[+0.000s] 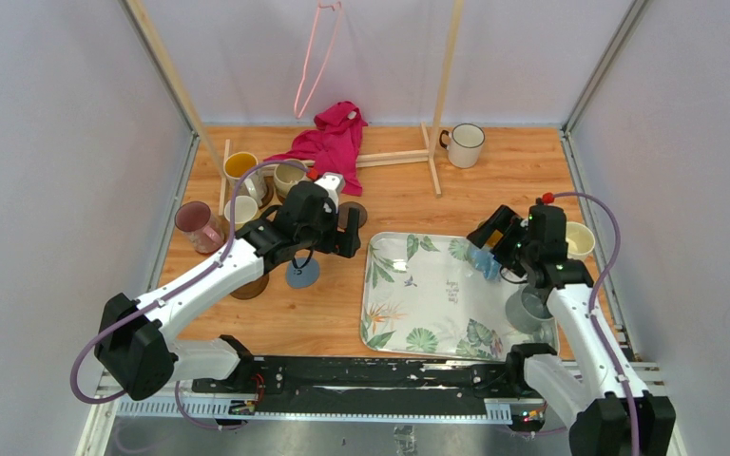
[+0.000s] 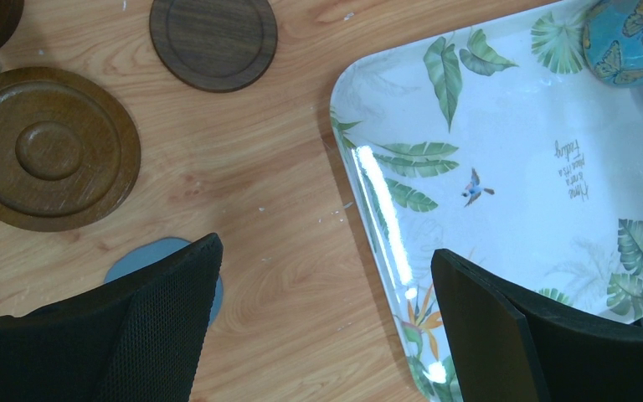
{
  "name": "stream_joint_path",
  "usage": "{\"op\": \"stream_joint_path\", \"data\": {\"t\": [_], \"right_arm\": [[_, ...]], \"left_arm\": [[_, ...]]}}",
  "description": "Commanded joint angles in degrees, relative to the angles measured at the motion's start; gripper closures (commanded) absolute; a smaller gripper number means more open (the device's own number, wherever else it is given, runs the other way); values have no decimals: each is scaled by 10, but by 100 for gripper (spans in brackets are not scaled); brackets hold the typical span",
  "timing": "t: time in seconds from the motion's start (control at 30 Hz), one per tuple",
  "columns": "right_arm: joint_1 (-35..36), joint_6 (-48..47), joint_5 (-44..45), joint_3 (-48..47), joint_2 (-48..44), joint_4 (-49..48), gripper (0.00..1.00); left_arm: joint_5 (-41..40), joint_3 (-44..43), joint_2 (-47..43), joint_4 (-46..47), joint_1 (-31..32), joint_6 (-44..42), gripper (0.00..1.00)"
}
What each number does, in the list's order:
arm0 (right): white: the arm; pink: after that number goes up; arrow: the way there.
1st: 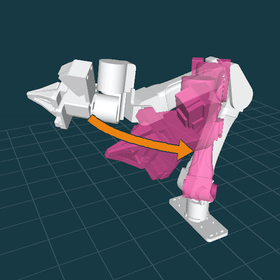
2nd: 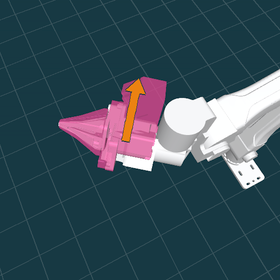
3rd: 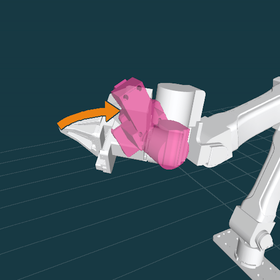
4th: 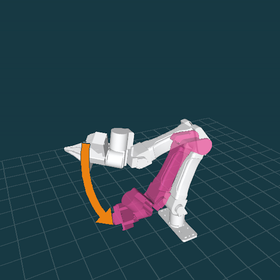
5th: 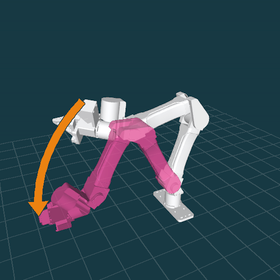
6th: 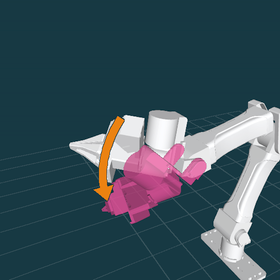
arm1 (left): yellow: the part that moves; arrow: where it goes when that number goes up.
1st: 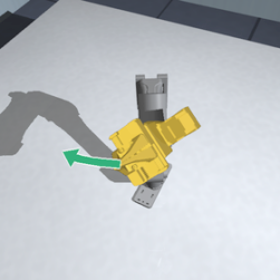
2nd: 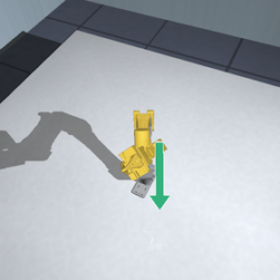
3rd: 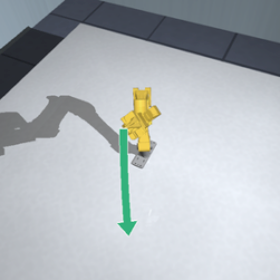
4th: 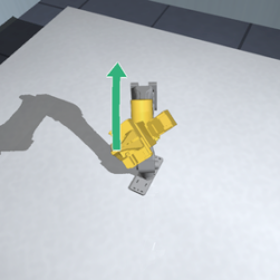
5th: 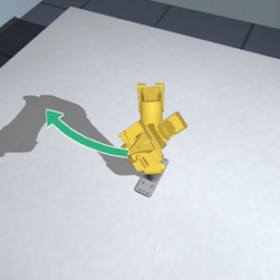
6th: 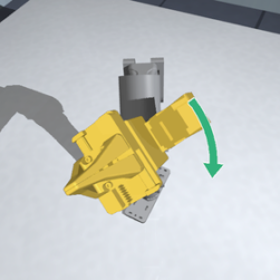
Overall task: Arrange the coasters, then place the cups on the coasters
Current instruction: Pick up the cup from the tray.
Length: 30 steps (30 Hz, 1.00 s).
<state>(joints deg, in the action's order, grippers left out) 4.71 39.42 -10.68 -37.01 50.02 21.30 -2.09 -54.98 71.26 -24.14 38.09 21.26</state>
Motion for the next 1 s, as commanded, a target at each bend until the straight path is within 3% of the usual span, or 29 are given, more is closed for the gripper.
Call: {"op": "stream_joint_path", "data": {"t": [0.0, 0.53, 0.73, 0.97], "right_arm": [[76, 21, 46, -17, 7, 15, 0], [326, 85, 163, -83, 137, -46, 0], [336, 77, 182, -116, 138, -16, 1], [336, 41, 295, -153, 43, 82, 1]], "left_arm": [[5, -7, 1, 0, 5, 2, 0], [47, 22, -16, 52, 5, 30, 0], [69, 60, -16, 131, 14, 40, 0], [78, 66, 22, 237, 71, 20, 0]]}}
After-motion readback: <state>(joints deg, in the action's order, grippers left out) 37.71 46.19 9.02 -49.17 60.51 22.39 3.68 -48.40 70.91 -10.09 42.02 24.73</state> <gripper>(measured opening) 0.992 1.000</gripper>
